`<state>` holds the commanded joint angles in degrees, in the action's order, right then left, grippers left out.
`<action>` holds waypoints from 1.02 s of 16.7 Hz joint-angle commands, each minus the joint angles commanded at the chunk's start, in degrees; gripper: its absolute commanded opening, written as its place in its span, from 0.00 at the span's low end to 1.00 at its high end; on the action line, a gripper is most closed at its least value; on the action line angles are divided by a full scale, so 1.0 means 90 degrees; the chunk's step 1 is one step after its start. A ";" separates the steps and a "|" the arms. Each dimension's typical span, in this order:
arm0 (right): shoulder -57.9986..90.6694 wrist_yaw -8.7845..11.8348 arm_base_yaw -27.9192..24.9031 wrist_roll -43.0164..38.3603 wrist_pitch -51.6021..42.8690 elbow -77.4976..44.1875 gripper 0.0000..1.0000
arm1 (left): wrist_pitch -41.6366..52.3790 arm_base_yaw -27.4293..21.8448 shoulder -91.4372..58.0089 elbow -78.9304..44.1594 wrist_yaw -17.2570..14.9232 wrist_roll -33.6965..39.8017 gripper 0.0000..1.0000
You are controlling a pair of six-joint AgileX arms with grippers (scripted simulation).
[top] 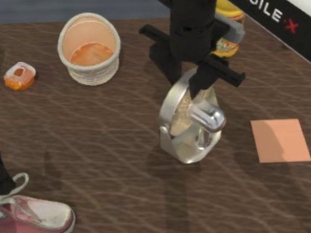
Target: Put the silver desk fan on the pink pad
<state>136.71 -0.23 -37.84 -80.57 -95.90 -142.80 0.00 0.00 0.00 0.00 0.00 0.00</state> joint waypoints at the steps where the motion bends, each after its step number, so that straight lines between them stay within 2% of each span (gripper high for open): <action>1: 0.0000 0.0000 0.0000 0.0000 0.0000 0.0000 0.00 | 0.0000 0.0000 0.0000 0.0000 0.0000 0.0000 1.00; 5: -0.0032 0.0015 0.0038 0.0052 -0.0004 0.0031 0.00 | 0.0000 0.0000 0.0000 0.0000 0.0000 0.0000 1.00; 9: -0.0101 0.0175 0.0158 0.0967 -0.0247 0.0303 0.00 | 0.0000 0.0000 0.0000 0.0000 0.0000 0.0000 1.00; 13: -0.0357 0.0398 0.0434 0.2961 -0.0507 0.0819 0.00 | 0.0000 0.0000 0.0000 0.0000 0.0000 0.0000 1.00; 17: -0.0909 0.0569 0.0838 0.5996 -0.0497 0.1522 0.00 | 0.0000 0.0000 0.0000 0.0000 0.0000 0.0000 1.00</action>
<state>128.53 4.89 -30.30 -26.61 -100.38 -129.10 0.00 0.00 0.00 0.00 0.00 0.00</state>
